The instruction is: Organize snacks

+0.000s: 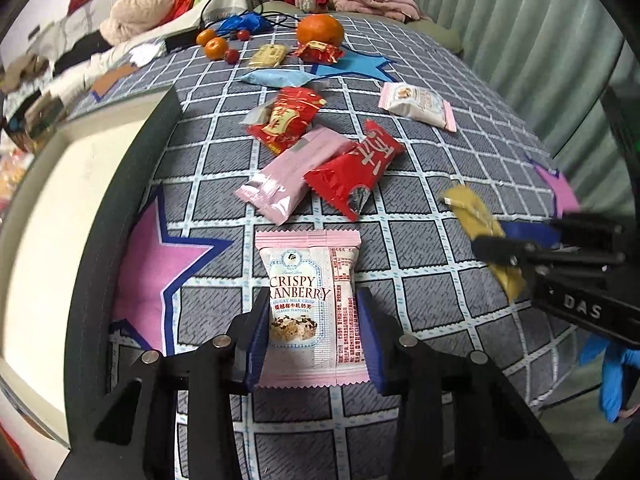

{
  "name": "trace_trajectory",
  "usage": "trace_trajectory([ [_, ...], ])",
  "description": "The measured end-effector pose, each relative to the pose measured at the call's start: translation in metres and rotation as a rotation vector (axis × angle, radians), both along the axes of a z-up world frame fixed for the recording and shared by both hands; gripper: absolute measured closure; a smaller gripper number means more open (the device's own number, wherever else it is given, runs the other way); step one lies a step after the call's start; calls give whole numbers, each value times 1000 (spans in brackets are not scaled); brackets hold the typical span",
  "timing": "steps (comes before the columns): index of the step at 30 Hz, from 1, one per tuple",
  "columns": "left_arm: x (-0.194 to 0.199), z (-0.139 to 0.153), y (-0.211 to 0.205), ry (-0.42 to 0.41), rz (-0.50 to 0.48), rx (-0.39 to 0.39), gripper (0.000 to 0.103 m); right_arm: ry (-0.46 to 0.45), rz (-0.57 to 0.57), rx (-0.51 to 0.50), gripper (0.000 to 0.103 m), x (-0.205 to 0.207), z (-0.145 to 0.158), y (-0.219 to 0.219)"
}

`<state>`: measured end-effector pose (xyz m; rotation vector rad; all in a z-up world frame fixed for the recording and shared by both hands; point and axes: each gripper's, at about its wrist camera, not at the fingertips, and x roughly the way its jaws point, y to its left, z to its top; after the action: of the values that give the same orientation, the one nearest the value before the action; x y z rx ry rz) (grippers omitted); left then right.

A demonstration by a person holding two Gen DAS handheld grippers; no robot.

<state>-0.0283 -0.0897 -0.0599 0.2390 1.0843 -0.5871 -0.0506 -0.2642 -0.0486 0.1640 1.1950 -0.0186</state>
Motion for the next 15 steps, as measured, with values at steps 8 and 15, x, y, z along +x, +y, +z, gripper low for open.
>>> trace_trajectory([
  [8, 1, 14, 11, 4, 4, -56, 59, -8, -94, 141, 76, -24, 3, -16],
  [15, 0, 28, 18, -21, -5, -72, 59, 20, -83, 101, 76, -22, 1, -11],
])
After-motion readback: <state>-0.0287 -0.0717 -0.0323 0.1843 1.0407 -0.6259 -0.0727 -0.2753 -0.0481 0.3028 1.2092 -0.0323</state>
